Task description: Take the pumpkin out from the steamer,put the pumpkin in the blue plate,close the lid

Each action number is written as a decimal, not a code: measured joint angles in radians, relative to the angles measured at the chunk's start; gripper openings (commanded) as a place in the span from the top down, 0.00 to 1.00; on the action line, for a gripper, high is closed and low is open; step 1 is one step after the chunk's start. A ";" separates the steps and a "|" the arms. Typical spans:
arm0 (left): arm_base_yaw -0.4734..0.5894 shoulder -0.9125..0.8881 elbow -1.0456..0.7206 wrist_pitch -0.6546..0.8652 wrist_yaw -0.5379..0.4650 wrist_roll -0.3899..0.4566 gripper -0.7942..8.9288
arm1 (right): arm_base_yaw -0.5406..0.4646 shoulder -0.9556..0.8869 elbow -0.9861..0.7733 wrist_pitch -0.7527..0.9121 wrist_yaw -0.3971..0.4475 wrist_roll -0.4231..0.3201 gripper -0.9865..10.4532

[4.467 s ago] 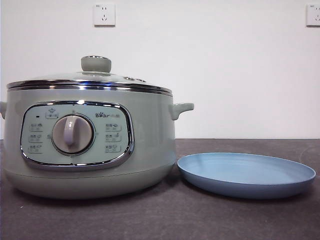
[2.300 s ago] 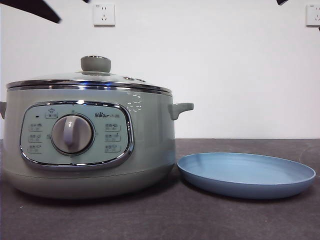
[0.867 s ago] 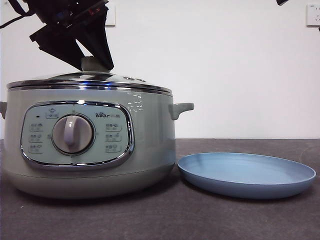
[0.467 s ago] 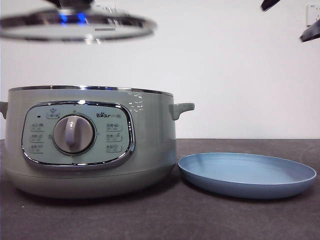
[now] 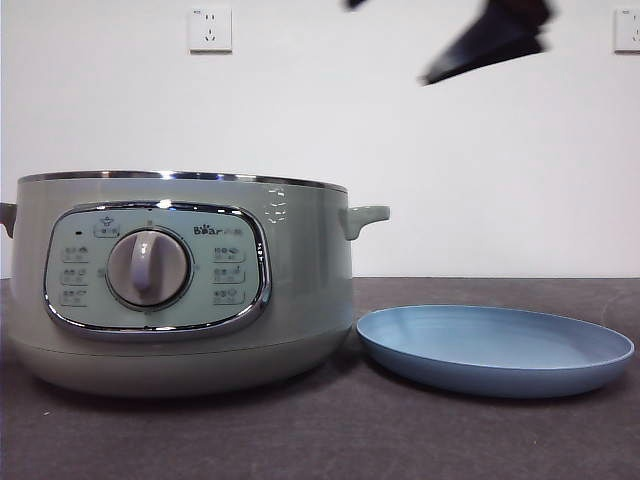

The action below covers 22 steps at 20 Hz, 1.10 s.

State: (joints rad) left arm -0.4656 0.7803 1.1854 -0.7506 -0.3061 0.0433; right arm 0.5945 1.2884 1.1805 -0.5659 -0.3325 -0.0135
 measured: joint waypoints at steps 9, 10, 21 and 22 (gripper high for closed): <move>0.000 -0.089 0.000 -0.131 -0.056 0.002 0.93 | 0.180 0.456 0.446 -0.096 0.148 -0.117 0.31; 0.000 -0.088 0.000 -0.137 -0.053 0.002 0.93 | 0.194 0.490 0.472 -0.098 0.155 -0.130 0.31; 0.000 -0.089 0.000 -0.151 -0.051 0.002 0.93 | 0.259 0.755 0.538 -0.080 0.239 -0.215 0.31; 0.000 -0.089 0.000 -0.152 -0.051 0.001 0.93 | 0.258 0.769 0.538 -0.077 0.237 -0.216 0.31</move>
State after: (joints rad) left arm -0.4656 0.6918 1.1854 -0.9028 -0.3569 0.0444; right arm 0.8528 2.0579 1.7187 -0.6434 -0.0959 -0.2291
